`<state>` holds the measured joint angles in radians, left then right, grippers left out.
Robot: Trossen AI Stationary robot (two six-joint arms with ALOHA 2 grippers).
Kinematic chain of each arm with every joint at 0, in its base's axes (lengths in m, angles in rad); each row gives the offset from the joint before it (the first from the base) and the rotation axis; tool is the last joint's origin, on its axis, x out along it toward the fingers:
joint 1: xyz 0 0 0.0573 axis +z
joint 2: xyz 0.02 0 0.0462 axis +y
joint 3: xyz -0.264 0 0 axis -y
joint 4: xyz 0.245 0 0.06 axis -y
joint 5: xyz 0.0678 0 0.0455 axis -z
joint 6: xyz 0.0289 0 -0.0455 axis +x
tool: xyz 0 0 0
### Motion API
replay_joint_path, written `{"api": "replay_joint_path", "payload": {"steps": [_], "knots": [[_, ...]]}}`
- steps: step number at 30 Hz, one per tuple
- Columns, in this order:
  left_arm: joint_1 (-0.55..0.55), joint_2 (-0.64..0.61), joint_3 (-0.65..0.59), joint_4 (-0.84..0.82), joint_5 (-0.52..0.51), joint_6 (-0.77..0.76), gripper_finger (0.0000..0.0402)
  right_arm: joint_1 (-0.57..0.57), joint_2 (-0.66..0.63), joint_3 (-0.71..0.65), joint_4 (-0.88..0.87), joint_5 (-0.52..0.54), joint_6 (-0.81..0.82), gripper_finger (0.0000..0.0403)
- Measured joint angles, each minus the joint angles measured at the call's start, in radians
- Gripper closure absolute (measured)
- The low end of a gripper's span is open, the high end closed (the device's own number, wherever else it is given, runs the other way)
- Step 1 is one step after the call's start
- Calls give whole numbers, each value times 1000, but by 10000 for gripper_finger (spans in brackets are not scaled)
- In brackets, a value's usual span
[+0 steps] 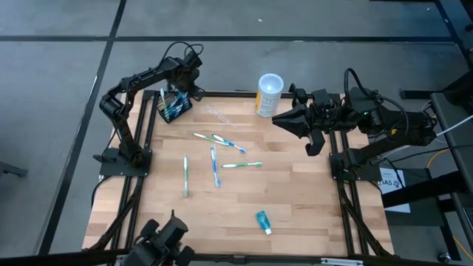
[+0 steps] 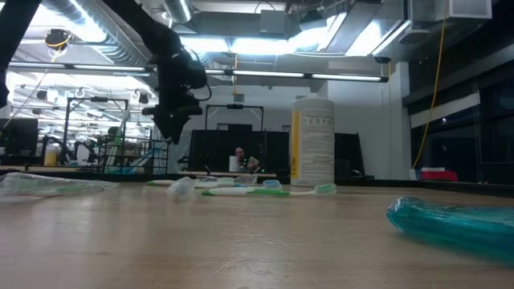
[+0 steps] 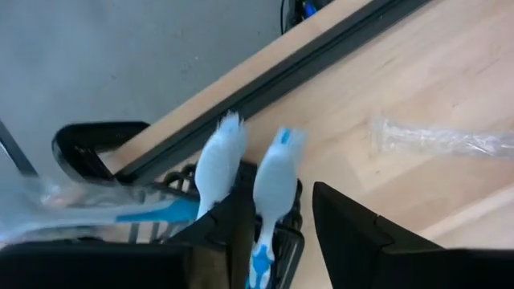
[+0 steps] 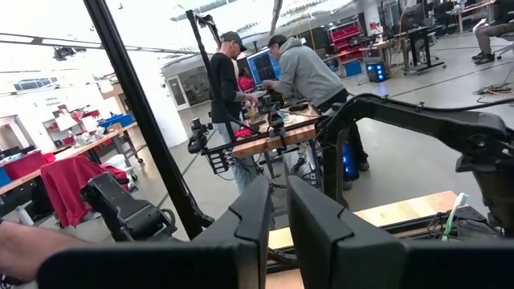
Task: Pick & Place toothbrushing station
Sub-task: Adjust the blue toothbrushes in the black wire organizer
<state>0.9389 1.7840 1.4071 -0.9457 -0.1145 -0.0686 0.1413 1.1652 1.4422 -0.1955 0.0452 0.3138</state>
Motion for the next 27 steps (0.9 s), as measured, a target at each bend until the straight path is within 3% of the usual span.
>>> {"api": "replay_joint_path", "payload": {"steps": [8,16,27], "knots": [[-10,-19,-15,70,1,8,358,0,0,0,0,1,5,353],[-4,-34,-15,76,21,4,359,0,0,0,0,19,8,353],[12,-172,-15,129,1,-31,359,0,0,0,0,26,-8,353]]}}
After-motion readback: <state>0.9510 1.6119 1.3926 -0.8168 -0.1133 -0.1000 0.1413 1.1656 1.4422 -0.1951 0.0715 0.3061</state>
